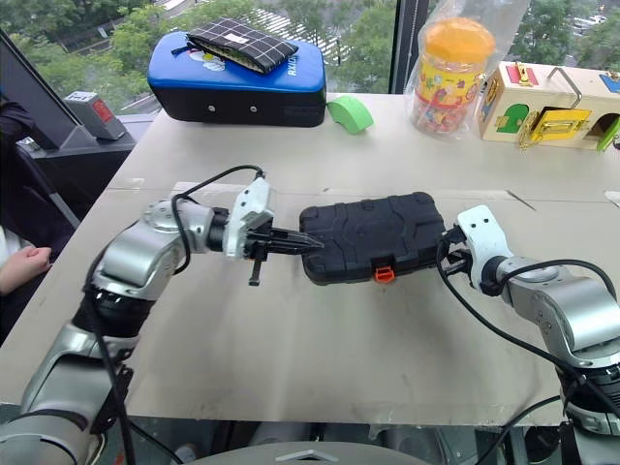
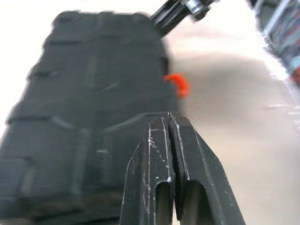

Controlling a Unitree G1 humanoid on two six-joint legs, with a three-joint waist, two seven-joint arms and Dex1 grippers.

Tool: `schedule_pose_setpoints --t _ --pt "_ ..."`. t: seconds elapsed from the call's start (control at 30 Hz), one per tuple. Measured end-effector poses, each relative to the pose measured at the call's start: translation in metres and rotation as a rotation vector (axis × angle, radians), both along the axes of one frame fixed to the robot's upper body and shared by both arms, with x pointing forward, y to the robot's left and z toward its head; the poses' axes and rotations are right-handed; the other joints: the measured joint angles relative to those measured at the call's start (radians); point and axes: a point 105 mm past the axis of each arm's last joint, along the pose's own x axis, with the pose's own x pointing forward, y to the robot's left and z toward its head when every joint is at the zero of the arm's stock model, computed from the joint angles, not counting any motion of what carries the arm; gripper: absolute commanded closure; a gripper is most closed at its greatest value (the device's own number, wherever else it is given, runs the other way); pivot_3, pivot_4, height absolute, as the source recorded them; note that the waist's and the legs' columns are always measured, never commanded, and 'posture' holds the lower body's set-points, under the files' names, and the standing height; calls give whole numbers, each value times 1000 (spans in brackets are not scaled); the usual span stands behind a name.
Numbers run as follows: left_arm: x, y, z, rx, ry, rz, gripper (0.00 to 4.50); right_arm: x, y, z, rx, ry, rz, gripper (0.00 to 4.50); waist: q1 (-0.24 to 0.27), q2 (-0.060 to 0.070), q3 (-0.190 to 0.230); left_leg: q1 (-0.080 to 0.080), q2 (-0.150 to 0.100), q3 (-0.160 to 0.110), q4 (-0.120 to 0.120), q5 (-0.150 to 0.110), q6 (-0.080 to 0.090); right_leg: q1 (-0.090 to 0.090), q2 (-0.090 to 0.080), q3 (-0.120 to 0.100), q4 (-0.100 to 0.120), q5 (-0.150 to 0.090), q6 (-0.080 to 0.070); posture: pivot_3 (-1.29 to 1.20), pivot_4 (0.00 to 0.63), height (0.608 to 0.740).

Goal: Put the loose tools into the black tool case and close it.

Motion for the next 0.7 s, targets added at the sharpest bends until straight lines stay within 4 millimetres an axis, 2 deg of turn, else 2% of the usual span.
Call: schedule_pose_setpoints --t 0.1,0.27,0.33,0.43,0.53,0.7 --pt "10 -13 -5 40 -27 -13 4437 -20 14 -1 48 45 106 4500 -3 0 0 -2 1 -3 -1 -1 1 0 2 -2 0 0 0 0 150 740" --pt "12 -18 -16 148 -106 -93 4437 -57 60 -2 199 103 279 4500 -11 3 -4 1 2 -3 -2 -4 6 1 3 3 -2 0 0 0 150 740" --pt "12 -18 -18 152 -113 -97 4437 -59 68 -7 212 108 276 4500 -9 2 -6 2 1 -3 0 -4 6 1 4 4 -2 0 0 0 150 740" --pt "10 -21 -22 147 -106 -112 4437 -52 88 -28 217 105 224 4500 -7 2 -9 4 1 -3 1 -4 6 1 4 5 2 0 0 0 150 740" --pt "9 -21 -23 146 -102 -125 4437 -47 88 -37 214 71 164 4500 -2 1 -11 4 0 -3 2 -3 6 1 4 5 3 0 0 0 150 740" --pt "9 -16 -24 162 -87 -131 4437 -49 96 -41 271 28 133 4500 -8 -1 -15 6 0 -3 2 -3 5 1 5 6 6 0 0 0 150 740"
